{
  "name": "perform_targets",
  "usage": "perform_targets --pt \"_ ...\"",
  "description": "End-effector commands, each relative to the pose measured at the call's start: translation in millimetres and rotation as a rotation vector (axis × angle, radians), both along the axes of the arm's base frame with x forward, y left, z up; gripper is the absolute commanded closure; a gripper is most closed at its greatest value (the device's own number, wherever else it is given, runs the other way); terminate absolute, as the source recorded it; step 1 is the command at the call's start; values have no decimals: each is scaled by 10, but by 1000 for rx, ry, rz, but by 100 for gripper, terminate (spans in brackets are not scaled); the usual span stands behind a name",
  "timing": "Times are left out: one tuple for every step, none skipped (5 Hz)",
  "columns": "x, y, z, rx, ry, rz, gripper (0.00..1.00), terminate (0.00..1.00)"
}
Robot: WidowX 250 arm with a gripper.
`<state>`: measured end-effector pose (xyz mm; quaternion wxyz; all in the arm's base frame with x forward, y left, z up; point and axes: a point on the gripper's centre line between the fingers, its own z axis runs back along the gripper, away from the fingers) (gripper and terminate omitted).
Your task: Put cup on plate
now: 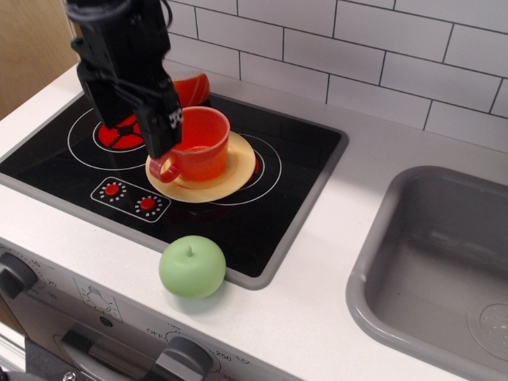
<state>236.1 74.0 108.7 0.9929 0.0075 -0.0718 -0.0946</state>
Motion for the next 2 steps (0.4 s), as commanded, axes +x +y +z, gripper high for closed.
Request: perform_targets --pt "94 37 152 18 -51 -2 0 0" --pt "94 37 152 18 -51 -2 0 100"
